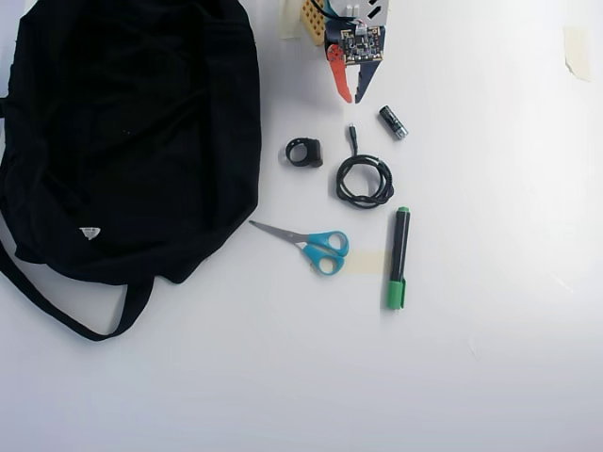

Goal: Put the cable into the black bag

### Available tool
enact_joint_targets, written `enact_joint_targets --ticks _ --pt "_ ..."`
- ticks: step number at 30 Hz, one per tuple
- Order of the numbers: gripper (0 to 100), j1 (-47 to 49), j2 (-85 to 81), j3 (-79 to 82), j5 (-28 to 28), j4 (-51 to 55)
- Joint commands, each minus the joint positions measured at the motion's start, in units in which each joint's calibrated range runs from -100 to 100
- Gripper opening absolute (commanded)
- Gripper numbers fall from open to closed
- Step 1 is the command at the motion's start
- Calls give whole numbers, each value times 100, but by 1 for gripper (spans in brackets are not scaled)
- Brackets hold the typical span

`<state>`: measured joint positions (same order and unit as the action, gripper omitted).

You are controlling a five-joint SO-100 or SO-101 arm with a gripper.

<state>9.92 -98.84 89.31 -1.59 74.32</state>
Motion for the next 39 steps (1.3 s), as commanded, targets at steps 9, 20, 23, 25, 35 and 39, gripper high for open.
enact_joint_targets --ticks 9,20,23,25,35,39 --pt "2 -20 -42 0 -9 147" --pt "2 -20 -42 0 -9 147" --pt "2 -20 -42 0 -9 147" --pt "2 -20 -42 0 -9 147" --pt "2 78 -42 9 -9 147" --pt "2 93 -42 350 -56 87"
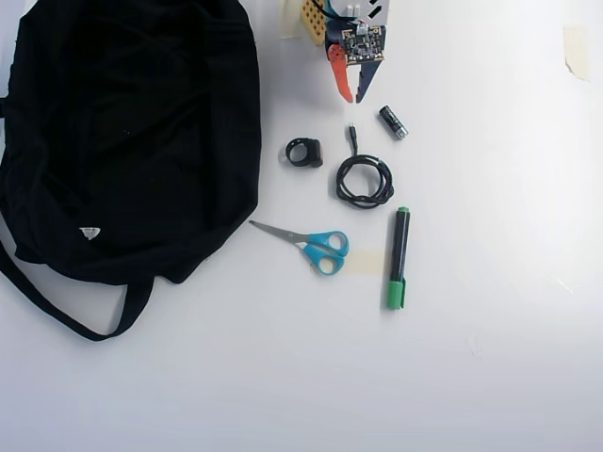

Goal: Put the cable into the black bag

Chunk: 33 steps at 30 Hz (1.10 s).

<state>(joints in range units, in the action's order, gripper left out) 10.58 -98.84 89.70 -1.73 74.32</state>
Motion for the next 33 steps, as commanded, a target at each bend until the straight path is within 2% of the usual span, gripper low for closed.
enact_joint_targets --ticks 1,4,19,33 --pt "2 26 -42 527 -36 27" --pt "2 34 -50 967 6 -258" --pt "2 34 -58 940 0 -344" --pt "2 213 75 805 0 -3065"
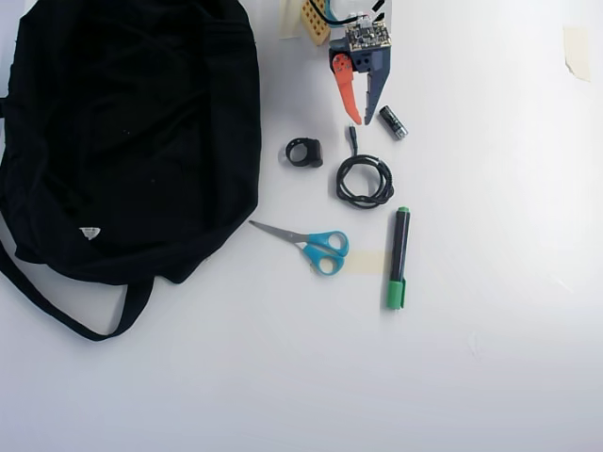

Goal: Put the cable into the black bag

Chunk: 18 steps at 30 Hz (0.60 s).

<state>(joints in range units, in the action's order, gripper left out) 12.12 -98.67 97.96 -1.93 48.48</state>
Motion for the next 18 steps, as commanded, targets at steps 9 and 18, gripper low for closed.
enact_joint_targets --ticks 9,18 --pt "2 59 1378 -1853 25 -1187" --pt "2 67 3021 -4009 20 -1221"
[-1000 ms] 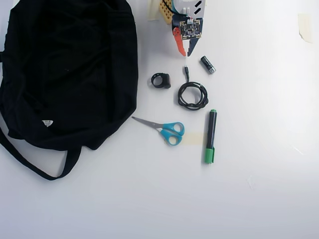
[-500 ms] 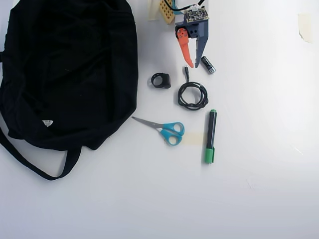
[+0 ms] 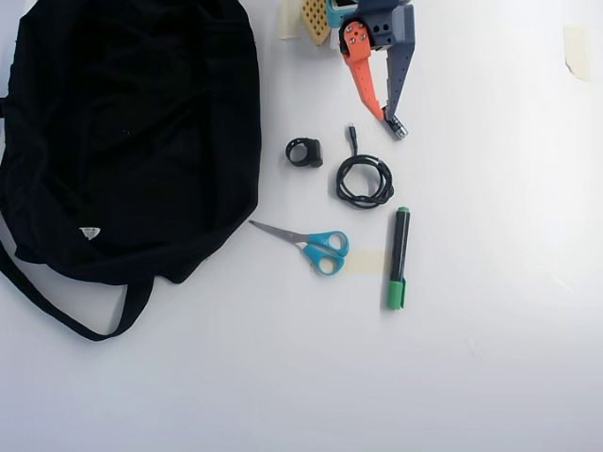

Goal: Put the cable into the black bag

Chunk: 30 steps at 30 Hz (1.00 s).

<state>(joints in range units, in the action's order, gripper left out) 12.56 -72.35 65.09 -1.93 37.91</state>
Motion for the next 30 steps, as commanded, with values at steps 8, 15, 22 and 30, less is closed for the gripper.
enact_joint_targets --ticks 8,15,22,30 --pt "2 -52 2107 -1810 36 -1466" --pt "2 -239 3551 -3248 36 -1931" --pt "2 -426 5194 -5081 36 -1931" --pt "2 -725 6638 -6438 387 -1939"
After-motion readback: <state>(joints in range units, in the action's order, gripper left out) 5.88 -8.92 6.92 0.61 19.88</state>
